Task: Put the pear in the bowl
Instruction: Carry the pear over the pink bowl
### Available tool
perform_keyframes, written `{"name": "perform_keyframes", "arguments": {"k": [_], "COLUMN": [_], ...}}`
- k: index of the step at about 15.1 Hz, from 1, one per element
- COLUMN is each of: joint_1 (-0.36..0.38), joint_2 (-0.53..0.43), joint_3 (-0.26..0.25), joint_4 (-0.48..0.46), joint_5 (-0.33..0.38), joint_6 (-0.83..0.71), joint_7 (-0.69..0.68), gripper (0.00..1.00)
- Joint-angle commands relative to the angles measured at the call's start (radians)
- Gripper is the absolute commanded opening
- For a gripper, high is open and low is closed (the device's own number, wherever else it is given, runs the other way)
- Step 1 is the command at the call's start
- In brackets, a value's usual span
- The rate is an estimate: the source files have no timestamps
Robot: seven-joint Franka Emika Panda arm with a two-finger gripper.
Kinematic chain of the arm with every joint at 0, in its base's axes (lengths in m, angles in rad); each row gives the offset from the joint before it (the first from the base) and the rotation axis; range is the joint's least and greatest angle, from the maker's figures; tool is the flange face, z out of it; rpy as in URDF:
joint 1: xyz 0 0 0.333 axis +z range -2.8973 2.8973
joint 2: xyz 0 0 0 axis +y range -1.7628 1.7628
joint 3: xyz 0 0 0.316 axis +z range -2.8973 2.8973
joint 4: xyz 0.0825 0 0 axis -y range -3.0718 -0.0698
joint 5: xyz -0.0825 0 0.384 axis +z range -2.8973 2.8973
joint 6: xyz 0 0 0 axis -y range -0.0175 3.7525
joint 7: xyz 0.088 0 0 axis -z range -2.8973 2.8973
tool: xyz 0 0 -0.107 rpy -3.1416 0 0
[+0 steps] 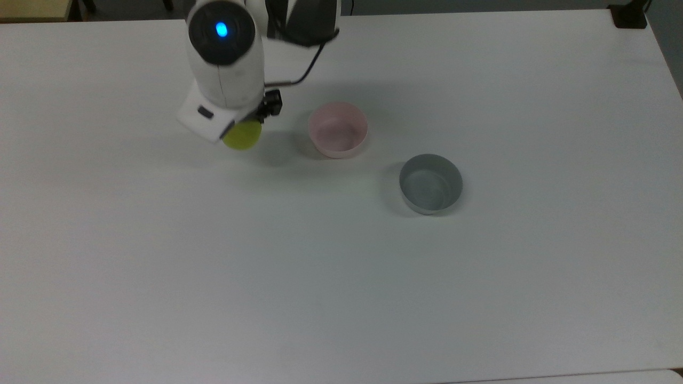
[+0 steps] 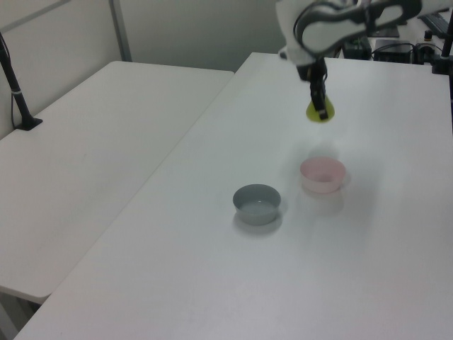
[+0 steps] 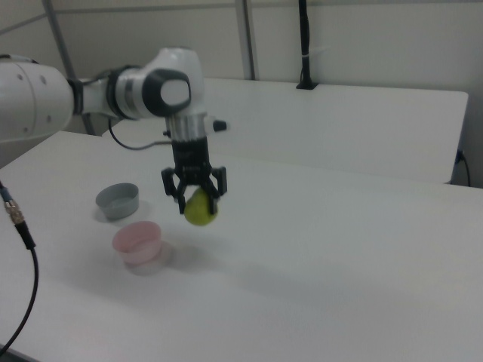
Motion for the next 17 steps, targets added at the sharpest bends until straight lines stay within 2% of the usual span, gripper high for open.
{"name": "perform_keyframes", "arguments": {"k": [1,6,13,17], "joint_1": [0.007,0.028,0.229,0.280], "joint_2": [-0.109,-0.109,-0.103,-0.092], "joint_3": [-0.005,0.007,0.008,0.008], "joint_4": [-0.008,-0.008,-0.018,-0.021], "joint_5": [-0.011,-0.003,0.012,0.018], "joint_6": [-0.066,-0.066,-0.075,-0.101], "joint_7": [0.006,0.020,0.165,0.173], "gripper": [0.16,0.17,0.17,0.17]}}
